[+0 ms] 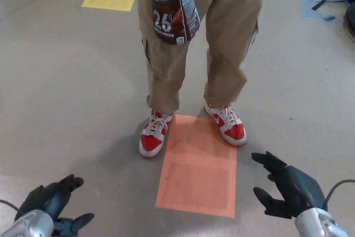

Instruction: The robot recieved a bottle of protein shake from a person using its left hand and then shake the protein up and down 2 two times and hand it back to the person

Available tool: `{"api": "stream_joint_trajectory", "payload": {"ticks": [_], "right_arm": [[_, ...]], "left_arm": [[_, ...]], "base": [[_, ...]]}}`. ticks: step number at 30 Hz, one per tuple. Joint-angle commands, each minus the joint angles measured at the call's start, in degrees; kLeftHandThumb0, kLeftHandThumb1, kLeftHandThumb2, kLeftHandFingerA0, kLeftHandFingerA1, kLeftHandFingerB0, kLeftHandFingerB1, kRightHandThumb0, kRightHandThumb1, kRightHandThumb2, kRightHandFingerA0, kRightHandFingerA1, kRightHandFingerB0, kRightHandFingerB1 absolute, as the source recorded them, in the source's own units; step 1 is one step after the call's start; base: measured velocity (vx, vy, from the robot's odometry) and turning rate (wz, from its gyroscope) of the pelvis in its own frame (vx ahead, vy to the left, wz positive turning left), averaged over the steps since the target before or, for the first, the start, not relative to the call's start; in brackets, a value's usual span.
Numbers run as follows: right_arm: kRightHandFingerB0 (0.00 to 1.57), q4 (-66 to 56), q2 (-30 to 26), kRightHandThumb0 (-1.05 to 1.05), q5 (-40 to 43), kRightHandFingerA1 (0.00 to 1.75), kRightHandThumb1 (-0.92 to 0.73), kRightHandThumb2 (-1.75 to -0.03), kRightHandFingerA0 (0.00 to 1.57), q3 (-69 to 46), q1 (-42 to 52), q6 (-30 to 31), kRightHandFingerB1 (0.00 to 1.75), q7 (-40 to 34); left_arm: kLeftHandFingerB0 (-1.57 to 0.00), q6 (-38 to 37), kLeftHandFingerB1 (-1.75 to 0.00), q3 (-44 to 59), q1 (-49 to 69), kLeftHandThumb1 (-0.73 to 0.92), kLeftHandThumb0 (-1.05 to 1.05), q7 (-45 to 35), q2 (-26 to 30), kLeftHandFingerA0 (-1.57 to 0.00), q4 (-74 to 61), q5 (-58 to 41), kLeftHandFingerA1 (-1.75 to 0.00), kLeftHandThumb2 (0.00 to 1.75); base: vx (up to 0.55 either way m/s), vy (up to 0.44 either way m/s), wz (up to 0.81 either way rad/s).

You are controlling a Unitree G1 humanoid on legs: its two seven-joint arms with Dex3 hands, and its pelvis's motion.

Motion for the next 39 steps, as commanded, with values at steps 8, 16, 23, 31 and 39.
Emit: {"api": "stream_joint_trajectory", "payload": {"ticks": [8, 16, 23, 31, 39], "right_arm": [[0.07, 0.7, -3.0, -0.32, -1.8, 0.56, -0.6, -1.04, 0.3, 1.9, -3.5, 5.9, 0.46, 4.2], [0.09, 2.1, -2.8, -0.59, -6.7, 0.48, -0.73, -0.98, 0.28, 8.5, -7.7, 11.3, 0.4, 3.2], [0.08, 2.6, -2.6, -0.58, -6.1, 0.47, -0.73, -0.96, 0.27, 9.3, -9.2, 12.0, 0.39, 4.5], [0.24, 2.1, -2.6, -0.47, -5.6, 0.35, -0.85, -0.65, 0.43, 8.4, -8.0, 10.5, 0.29, 1.0], [0.33, 2.0, -2.5, -0.37, -5.8, 0.44, -0.82, -0.64, 0.58, 7.7, -6.7, 7.7, 0.32, -4.3]], "left_arm": [[-0.05, -16.8, -0.28, 0.5, -2.9, 0.56, -0.58, 14.1, 1.6, -0.29, 7.5, 8.7, -0.44, 0.8], [-0.02, -17.3, -0.28, 2.8, -4.7, 0.56, -0.58, 12.4, 1.1, -0.25, 9.8, 8.9, -0.45, 0.85], [-0.09, -17.9, -0.2, 3.8, -5.7, 0.68, -0.53, 12.7, 0.9, -0.33, 10.8, 10.7, -0.33, 0.63], [-0.02, -17.8, -0.27, 3.9, -6.0, 0.57, -0.6, 12.8, 1.0, -0.24, 11.4, 12.7, -0.44, 0.86], [-0.1, -18.6, -0.19, 4.1, -5.7, 0.71, -0.53, 13.8, 1.2, -0.31, 11.4, 14.1, -0.32, 0.64]], "base": [[0.0, 0.0, 0.0], [0.0, 0.0, 0.0], [0.0, 0.0, 0.0], [0.0, 0.0, 0.0], [0.0, 0.0, 0.0]]}}
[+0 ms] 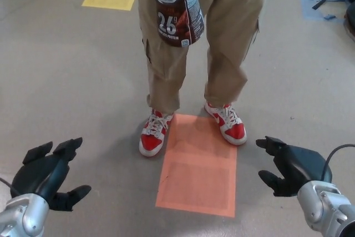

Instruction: The robot recieved a bottle of protein shake from a person using its left hand and then shake the protein up and down 2 two times and hand it back to the person

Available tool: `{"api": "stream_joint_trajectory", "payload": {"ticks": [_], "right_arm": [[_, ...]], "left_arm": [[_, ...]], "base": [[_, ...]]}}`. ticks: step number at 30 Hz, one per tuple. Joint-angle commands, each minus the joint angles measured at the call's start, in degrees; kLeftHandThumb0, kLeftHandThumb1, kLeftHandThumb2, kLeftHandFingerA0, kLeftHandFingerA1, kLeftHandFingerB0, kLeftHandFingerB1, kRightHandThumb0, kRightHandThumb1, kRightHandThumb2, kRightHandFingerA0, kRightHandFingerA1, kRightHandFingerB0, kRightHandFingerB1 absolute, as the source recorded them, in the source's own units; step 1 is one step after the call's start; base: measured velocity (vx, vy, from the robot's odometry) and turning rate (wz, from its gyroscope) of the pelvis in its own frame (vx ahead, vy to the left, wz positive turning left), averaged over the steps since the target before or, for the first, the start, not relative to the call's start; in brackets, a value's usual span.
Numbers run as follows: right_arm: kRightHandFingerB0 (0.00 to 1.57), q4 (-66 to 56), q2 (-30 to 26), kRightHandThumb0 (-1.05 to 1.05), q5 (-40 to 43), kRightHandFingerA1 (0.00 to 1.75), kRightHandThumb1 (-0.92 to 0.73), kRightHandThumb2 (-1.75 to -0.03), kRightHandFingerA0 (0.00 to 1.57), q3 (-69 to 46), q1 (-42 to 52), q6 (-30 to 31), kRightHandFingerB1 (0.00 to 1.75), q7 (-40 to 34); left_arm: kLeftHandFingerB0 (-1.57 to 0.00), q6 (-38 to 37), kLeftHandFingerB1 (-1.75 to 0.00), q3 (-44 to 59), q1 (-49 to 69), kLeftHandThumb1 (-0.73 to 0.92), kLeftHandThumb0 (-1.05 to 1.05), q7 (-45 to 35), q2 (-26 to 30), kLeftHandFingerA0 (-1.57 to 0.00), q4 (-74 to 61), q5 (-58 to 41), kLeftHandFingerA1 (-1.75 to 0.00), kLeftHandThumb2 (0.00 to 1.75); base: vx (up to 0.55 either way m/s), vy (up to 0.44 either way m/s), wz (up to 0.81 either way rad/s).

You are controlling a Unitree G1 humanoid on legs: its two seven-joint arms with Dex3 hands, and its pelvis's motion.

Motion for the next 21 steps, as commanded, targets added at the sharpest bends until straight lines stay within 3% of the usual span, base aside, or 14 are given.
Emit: {"api": "stream_joint_trajectory", "payload": {"ticks": [1, 4, 5, 6, 13, 14, 19, 20, 21], "right_arm": [[0.33, 0.2, -0.5, -0.37, -0.4, 0.44, -0.82, -0.64, 0.58, -0.4, 1.6, -1.8, 0.32, -4.1], [0.32, 0.4, -0.4, -0.4, -0.7, 0.41, -0.81, -0.65, 0.54, 0.0, 2.3, -2.0, 0.32, -4.3], [0.34, 0.4, -0.4, -0.4, -0.7, 0.44, -0.84, -0.65, 0.54, 0.0, 2.6, -2.3, 0.33, -4.2], [0.34, 0.4, -0.4, -0.41, -0.8, 0.43, -0.83, -0.65, 0.54, 0.0, 2.7, -2.4, 0.32, -4.2], [0.32, 0.5, -0.5, -0.41, -1.3, 0.41, -0.8, -0.66, 0.54, 0.2, 3.4, -2.6, 0.33, -4.5], [0.32, 0.5, -0.5, -0.41, -1.4, 0.42, -0.8, -0.65, 0.54, 0.2, 3.6, -2.7, 0.33, -4.6], [0.31, 0.5, -0.3, -0.41, -1.5, 0.41, -0.8, -0.65, 0.53, 0.2, 3.7, -2.4, 0.32, -4.1], [0.31, 0.5, -0.3, -0.4, -1.5, 0.41, -0.8, -0.64, 0.53, 0.2, 3.7, -2.2, 0.32, -4.0], [0.31, 0.5, -0.3, -0.4, -1.7, 0.41, -0.8, -0.64, 0.53, 0.3, 3.7, -2.1, 0.32, -4.2]], "left_arm": [[-0.1, -1.8, -0.19, 0.2, 0.7, 0.71, -0.53, 1.9, 1.1, -0.31, 0.4, 2.4, -0.32, 0.64], [-0.11, -2.2, -0.2, -0.5, 1.7, 0.72, -0.55, 3.4, 1.4, -0.32, 0.3, 3.7, -0.32, 0.63], [-0.08, -2.5, -0.29, -0.4, 1.9, 0.6, -0.61, 3.4, 1.5, -0.25, 0.2, 3.8, -0.42, 0.82], [-0.1, -2.7, -0.2, -0.3, 2.1, 0.73, -0.54, 3.3, 1.5, -0.3, 0.3, 3.8, -0.32, 0.64], [-0.12, -2.6, -0.21, -0.4, 2.7, 0.73, -0.54, 3.8, 1.3, -0.31, 0.2, 5.1, -0.32, 0.64], [-0.08, -2.6, -0.33, -0.4, 2.8, 0.61, -0.62, 4.2, 1.3, -0.26, 0.2, 5.3, -0.42, 0.82], [-0.08, -2.5, -0.34, -0.1, 3.0, 0.62, -0.61, 3.8, 1.2, -0.24, 0.4, 5.3, -0.42, 0.84], [-0.11, -2.1, -0.21, -0.2, 2.8, 0.75, -0.56, 3.3, 1.2, -0.29, 0.4, 5.3, -0.31, 0.64], [-0.11, -1.7, -0.21, -0.2, 2.7, 0.75, -0.56, 2.8, 1.1, -0.29, 0.5, 5.4, -0.31, 0.64]], "base": [[0.0, 0.0, 0.0], [0.0, 0.0, 0.0], [0.0, 0.0, 0.0], [0.0, 0.0, 0.0], [0.0, 0.0, 0.0], [0.0, 0.0, 0.0], [0.0, 0.0, 0.0], [0.0, 0.0, 0.0], [0.0, 0.0, 0.0]]}}
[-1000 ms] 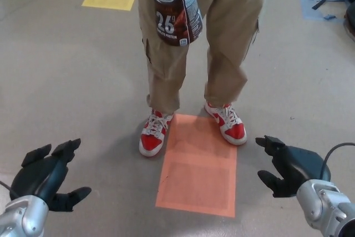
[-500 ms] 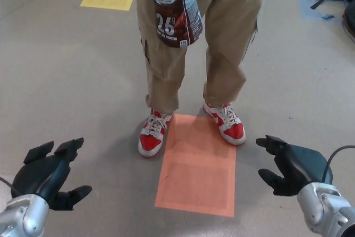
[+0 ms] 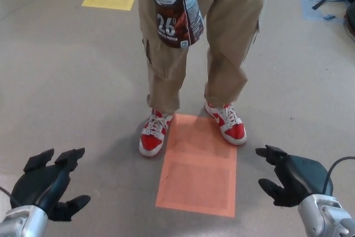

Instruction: The robot recieved a bottle of protein shake from a person using its left hand and then shake the protein up and down 2 two times and hand it back to the person

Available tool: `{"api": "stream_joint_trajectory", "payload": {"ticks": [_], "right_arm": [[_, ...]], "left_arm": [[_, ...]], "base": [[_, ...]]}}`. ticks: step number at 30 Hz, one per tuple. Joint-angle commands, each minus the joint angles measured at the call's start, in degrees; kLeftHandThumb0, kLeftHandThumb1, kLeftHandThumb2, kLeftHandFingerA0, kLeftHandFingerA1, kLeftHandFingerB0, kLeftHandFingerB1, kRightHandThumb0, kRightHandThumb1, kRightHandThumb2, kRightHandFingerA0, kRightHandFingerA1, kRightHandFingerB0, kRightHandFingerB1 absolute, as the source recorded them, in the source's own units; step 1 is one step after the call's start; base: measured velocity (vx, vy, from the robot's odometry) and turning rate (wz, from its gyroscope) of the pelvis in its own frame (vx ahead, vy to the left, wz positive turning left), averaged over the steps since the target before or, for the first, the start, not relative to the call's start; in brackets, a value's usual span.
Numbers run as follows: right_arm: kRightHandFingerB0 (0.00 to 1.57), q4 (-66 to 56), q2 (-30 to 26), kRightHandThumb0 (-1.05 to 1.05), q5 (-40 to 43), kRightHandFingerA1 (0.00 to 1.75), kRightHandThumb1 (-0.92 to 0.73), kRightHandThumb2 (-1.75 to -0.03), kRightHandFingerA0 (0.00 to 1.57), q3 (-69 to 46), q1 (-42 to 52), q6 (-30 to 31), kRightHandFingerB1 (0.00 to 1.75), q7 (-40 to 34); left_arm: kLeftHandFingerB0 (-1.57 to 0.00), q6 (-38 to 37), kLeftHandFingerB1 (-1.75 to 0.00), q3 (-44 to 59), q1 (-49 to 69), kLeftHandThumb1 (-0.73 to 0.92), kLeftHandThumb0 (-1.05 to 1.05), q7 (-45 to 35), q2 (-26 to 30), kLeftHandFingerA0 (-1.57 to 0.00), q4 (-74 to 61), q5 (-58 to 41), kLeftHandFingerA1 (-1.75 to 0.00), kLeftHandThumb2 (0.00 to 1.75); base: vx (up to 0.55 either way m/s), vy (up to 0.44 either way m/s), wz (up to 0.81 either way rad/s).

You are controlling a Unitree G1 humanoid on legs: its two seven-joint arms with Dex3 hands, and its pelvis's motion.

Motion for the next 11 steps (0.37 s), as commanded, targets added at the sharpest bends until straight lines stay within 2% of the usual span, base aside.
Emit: {"api": "stream_joint_trajectory", "payload": {"ticks": [1, 11], "right_arm": [[0.31, 0.4, -0.4, -0.4, -0.7, 0.41, -0.8, -0.64, 0.54, 0.3, 0.7, -0.1, 0.32, -0.9], [0.31, 0.5, -0.5, -0.39, -0.6, 0.38, -0.8, -0.65, 0.53, 0.4, 0.3, -0.4, 0.32, -0.7]], "left_arm": [[-0.11, 0.3, -0.2, -0.1, 0.2, 0.75, -0.56, -0.4, 1.0, -0.28, 0.5, 1.8, -0.31, 0.65], [-0.1, 1.9, -0.2, 0.3, -0.7, 0.76, -0.56, -2.3, 0.8, -0.27, 0.7, 2.2, -0.31, 0.65]], "base": [[0.0, 0.0, 0.0], [0.0, 0.0, 0.0]]}}
